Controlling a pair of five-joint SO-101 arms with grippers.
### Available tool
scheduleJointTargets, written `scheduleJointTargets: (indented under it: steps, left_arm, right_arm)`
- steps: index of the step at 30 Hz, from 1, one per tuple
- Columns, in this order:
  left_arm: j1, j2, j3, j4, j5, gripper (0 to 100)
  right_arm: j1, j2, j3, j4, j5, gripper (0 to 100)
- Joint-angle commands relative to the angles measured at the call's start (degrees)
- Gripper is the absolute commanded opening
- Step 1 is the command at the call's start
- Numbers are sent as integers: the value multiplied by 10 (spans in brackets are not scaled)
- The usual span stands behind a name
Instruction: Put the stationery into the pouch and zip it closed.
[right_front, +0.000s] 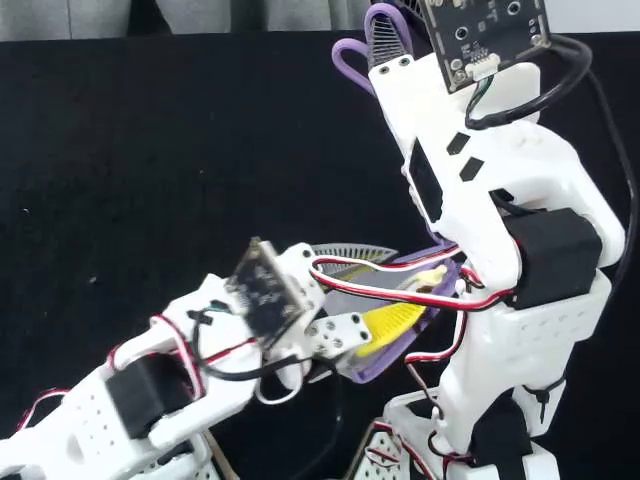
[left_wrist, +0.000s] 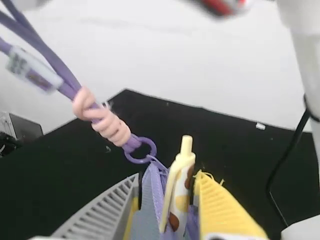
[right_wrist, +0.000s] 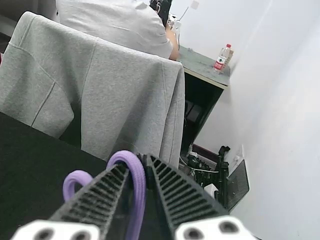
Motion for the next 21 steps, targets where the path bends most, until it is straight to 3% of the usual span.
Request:
scheduleJointTargets:
  steps: [1,10,16,21]
  left_arm:
    - [19,31,-20,-9,2,177]
    - [22,69,-51,-9,3,166]
    - [22,50,-74,9,0,49]
    - [22,42,-73,11,0,43]
  right_arm:
    - [4,1,-14,-16,4,11]
    - [4,1,-14,-16,4,11]
    - [4,1,-14,-16,4,11]
    - [4,1,-13,-16,4,11]
